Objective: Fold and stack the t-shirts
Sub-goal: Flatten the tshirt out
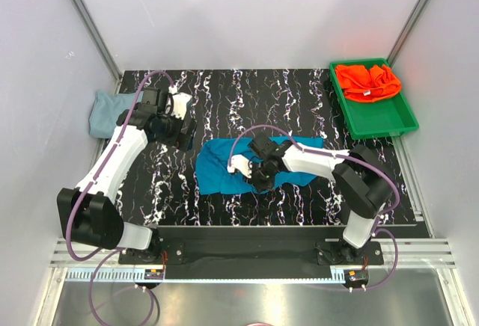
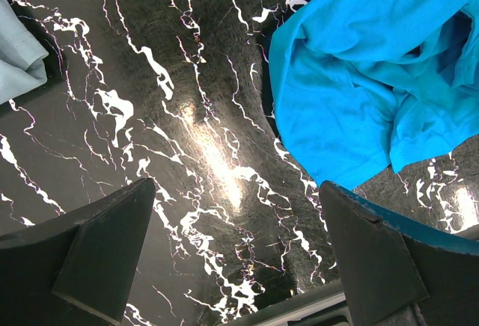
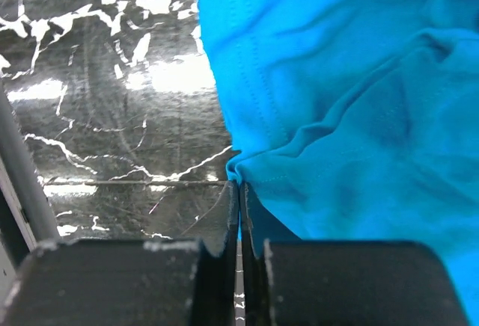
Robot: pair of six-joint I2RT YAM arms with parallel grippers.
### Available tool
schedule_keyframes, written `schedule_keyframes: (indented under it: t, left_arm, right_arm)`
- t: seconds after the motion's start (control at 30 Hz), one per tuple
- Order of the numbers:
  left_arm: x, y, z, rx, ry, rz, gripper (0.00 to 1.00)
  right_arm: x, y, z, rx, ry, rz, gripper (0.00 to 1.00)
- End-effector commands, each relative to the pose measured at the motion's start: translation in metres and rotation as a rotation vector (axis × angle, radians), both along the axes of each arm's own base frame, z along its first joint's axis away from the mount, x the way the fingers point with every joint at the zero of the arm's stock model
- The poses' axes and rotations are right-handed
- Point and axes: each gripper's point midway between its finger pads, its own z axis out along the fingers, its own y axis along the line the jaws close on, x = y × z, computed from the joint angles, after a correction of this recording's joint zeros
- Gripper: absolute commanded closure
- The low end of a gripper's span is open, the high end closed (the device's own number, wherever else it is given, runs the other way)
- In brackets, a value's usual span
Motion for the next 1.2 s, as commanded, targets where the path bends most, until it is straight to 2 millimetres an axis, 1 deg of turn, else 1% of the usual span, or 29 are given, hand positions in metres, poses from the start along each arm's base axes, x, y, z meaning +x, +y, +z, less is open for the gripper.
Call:
schedule_keyframes:
  t: [0.0,0.07,0.1,0.17,0.2,0.27,0.3,0.33,0.37,0.4,0.47,0.53,0.57,0.6,0.67,0.7,0.77,0.8,0.83,0.87,0.9,0.93,0.97,1.0,1.03,1.07,1.1,1.13,1.17]
  left_arm:
    - [0.012,0.002,0.019,0.005,-0.066,0.012,0.01]
    - [0.015,0.003,0.019,0.012,-0.073,0.018,0.01]
    - [0.017,0.003,0.019,0.015,-0.076,0.021,0.01]
    - [0.021,0.008,0.018,0.037,-0.084,0.035,0.01]
    - [0.022,0.010,0.018,0.051,-0.088,0.030,0.01]
    - [0.022,0.013,0.017,0.073,-0.089,0.033,0.01]
    - [0.022,0.013,0.017,0.076,-0.089,0.025,0.01]
    - [0.021,0.012,0.015,0.074,-0.080,0.018,0.02]
    - [0.019,0.011,0.014,0.069,-0.065,0.012,0.02]
    - [0.018,0.008,0.013,0.063,-0.059,0.008,0.03]
    - [0.016,0.002,0.009,0.043,-0.041,-0.002,0.03]
    - [0.011,-0.006,-0.002,0.043,-0.016,-0.033,0.04]
    - [0.008,-0.009,-0.006,0.048,0.000,-0.048,0.04]
    - [0.005,-0.016,-0.010,0.061,0.008,-0.087,0.04]
    - [-0.003,-0.024,-0.020,0.072,0.049,-0.139,0.03]
    - [-0.005,-0.033,-0.019,0.072,0.058,-0.171,0.02]
    - [-0.011,-0.043,-0.022,0.043,0.090,-0.191,0.01]
    - [-0.014,-0.051,-0.020,0.024,0.093,-0.204,0.01]
    - [-0.016,-0.056,-0.020,0.007,0.099,-0.213,0.01]
    - [-0.017,-0.061,-0.020,0.002,0.098,-0.221,0.04]
    - [-0.021,-0.068,-0.022,0.004,0.103,-0.244,0.07]
    - [-0.022,-0.071,-0.028,0.011,0.116,-0.252,0.08]
    - [-0.025,-0.078,-0.031,0.007,0.123,-0.260,0.09]
    - [-0.026,-0.083,-0.032,-0.001,0.129,-0.264,0.10]
    - [-0.028,-0.089,-0.036,-0.018,0.151,-0.277,0.11]
    - [-0.033,-0.098,-0.036,-0.029,0.161,-0.303,0.12]
    - [-0.034,-0.103,-0.037,-0.034,0.169,-0.316,0.16]
    - [-0.036,-0.109,-0.036,-0.052,0.177,-0.335,0.17]
    - [-0.038,-0.111,-0.036,-0.056,0.184,-0.349,0.17]
  right_arm:
    - [0.015,0.000,0.001,-0.043,-0.060,-0.056,1.00]
    - [0.022,0.002,0.013,-0.026,-0.099,-0.071,1.00]
    - [0.029,0.002,0.027,-0.012,-0.143,-0.082,1.00]
    - [0.040,0.004,0.046,0.012,-0.208,-0.096,1.00]
    - [0.050,0.006,0.069,0.037,-0.274,-0.109,1.00]
    - [0.060,0.004,0.092,0.061,-0.333,-0.126,1.00]
    - [0.069,0.004,0.116,0.092,-0.394,-0.150,1.00]
    - [0.075,0.003,0.127,0.107,-0.427,-0.166,1.00]
    - [0.081,-0.001,0.147,0.132,-0.477,-0.195,1.00]
    - [0.090,0.001,0.162,0.168,-0.521,-0.221,1.00]
    - [0.103,-0.005,0.182,0.204,-0.580,-0.276,1.00]
    - [0.118,-0.009,0.205,0.247,-0.640,-0.335,1.00]
    - [0.128,-0.016,0.207,0.246,-0.638,-0.377,1.00]
    - [0.138,-0.018,0.217,0.262,-0.650,-0.404,1.00]
    - [0.154,-0.025,0.224,0.274,-0.646,-0.467,1.00]
    - [0.173,-0.035,0.232,0.284,-0.661,-0.511,1.00]
    - [0.192,-0.044,0.235,0.279,-0.674,-0.551,1.00]
    - [0.207,-0.053,0.251,0.295,-0.710,-0.584,1.00]
    - [0.215,-0.057,0.255,0.295,-0.725,-0.597,1.00]
    - [0.224,-0.060,0.252,0.285,-0.722,-0.610,1.00]
    - [0.236,-0.068,0.266,0.300,-0.748,-0.638,1.00]
    - [0.243,-0.071,0.271,0.310,-0.754,-0.654,1.00]
    - [0.252,-0.072,0.265,0.302,-0.745,-0.664,1.00]
    - [0.261,-0.076,0.278,0.320,-0.768,-0.682,1.00]
    - [0.268,-0.083,0.280,0.315,-0.777,-0.697,1.00]
    - [0.277,-0.085,0.280,0.312,-0.784,-0.711,1.00]
    - [0.283,-0.088,0.295,0.334,-0.813,-0.722,1.00]
    - [0.288,-0.090,0.300,0.341,-0.823,-0.732,1.00]
    - [0.296,-0.097,0.302,0.340,-0.830,-0.749,1.00]
